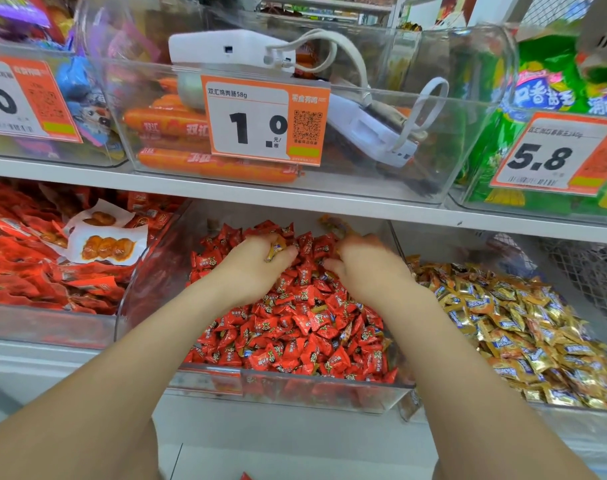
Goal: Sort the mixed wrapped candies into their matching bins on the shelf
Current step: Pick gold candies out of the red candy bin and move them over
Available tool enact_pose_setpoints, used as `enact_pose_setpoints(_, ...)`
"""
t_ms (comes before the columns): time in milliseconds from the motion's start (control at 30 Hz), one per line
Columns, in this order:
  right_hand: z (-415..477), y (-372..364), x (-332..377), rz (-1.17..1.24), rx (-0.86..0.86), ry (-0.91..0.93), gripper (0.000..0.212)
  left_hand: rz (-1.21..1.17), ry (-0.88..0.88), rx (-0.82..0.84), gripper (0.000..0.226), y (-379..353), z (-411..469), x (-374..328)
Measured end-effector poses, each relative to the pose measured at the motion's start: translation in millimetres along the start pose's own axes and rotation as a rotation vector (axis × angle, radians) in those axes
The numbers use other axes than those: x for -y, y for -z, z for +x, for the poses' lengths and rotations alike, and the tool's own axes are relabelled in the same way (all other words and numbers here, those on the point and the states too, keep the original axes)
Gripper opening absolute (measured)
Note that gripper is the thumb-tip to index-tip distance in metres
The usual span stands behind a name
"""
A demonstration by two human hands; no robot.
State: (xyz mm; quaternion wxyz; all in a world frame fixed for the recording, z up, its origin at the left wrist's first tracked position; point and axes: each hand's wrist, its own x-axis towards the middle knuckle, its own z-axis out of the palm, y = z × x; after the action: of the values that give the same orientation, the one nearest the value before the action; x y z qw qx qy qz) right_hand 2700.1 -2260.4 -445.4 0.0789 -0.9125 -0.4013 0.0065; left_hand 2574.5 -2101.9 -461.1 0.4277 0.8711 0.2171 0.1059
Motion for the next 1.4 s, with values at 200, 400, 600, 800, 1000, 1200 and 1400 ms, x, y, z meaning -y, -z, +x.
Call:
enact_pose_setpoints(200, 3.4, -17.3, 12.2, -0.205, 0.065, 0.049, 0.031, 0.479, 0.015, 0.0, 0.031, 9.8, -4.0, 15.2)
enact_pose_setpoints(400, 9.3, -13.8, 16.1, -0.114, 0.099, 0.007, 0.005, 0.737, 0.046, 0.066, 0.029, 5.7, -10.1, 13.6)
enact_pose_setpoints(600, -7.0, 3.9, 1.9, 0.194, 0.062, -0.006, 0.019, 0.801, 0.096, 0.126, 0.059, 2.8, -10.7, 8.0)
enact_pose_setpoints(800, -32.2, 5.8, 2.5, 0.335, -0.078, 0.005, 0.015, 0.868, 0.04, 0.097, 0.045, -0.9, -16.3, 5.0)
enact_pose_setpoints(1000, -44.2, 9.3, 3.3, 0.372, -0.09, 0.032, 0.011, 0.825, 0.059, 0.072, 0.04, 6.0, -22.1, 16.6)
enact_pose_setpoints(1200, -45.6, 7.1, 7.8, 0.375, -0.085, 0.043, 0.012, 0.784, 0.058, 0.098, 0.034, 6.1, -21.4, 19.8)
enact_pose_setpoints(1400, -42.7, 5.0, 9.7, 0.355, -0.102, 0.007, 0.016, 0.583, -0.001, 0.09, 0.025, 8.8, -15.0, 24.4)
